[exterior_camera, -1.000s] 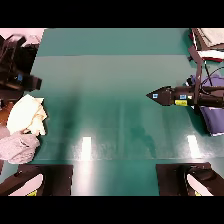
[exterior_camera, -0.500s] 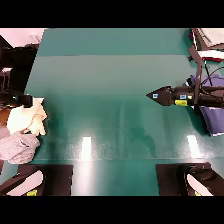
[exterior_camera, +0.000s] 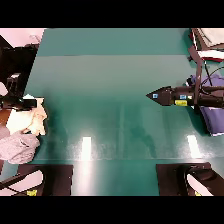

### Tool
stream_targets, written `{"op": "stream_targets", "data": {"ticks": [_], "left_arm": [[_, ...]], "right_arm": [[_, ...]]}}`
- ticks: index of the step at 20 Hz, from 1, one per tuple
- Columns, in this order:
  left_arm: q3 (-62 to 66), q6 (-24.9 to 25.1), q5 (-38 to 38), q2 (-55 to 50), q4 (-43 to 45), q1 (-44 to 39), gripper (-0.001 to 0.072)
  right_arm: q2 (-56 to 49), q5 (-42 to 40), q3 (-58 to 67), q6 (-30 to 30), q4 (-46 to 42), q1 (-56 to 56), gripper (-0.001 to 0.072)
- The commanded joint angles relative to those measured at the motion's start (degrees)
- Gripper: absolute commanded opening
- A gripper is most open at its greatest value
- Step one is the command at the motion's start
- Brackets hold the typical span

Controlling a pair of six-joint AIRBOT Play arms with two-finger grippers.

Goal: Fold the shirts.

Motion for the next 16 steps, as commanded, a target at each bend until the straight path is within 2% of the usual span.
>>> {"op": "stream_targets", "data": {"ticks": [1, 4, 7, 9, 10, 12, 15, 16], "left_arm": [[3.21, 0.28, -2.40, 0.52, -1.81, 0.02, 0.0024], [13.16, 6.12, -7.82, 4.61, -10.51, 0.00, 0.0024], [27.65, 15.32, -17.05, 9.53, -32.11, 0.00, 0.0024], [36.68, 18.62, -20.90, 10.88, -44.92, -1.53, 0.0023], [41.13, 18.53, -21.55, 10.91, -47.87, -4.22, 0.0023], [47.39, 18.62, -20.04, 10.88, -48.52, -12.41, 0.0023], [49.70, 23.17, -11.91, 10.75, -48.13, -25.64, 0.0023], [49.70, 23.26, -9.64, 10.16, -47.21, -29.11, 0.0023]], "right_arm": [[0.07, -1.16, 0.04, 0.02, 0.50, 0.02, 0.0015], [0.04, -5.35, 3.28, 0.02, 0.04, 0.04, 0.0015], [0.02, -11.91, 7.91, 0.00, -0.13, 0.04, 0.0014], [0.02, -15.65, 9.60, 0.00, -0.13, 0.02, 0.0015], [0.02, -16.90, 10.08, 0.00, -0.09, 0.04, 0.0015], [0.04, -17.55, 10.86, 0.00, -0.11, 0.02, 0.0015], [0.02, -17.57, 12.37, 0.00, -0.13, 0.02, 0.0015], [0.02, -17.53, 13.14, 0.00, -0.13, 0.02, 0.0015]]}}
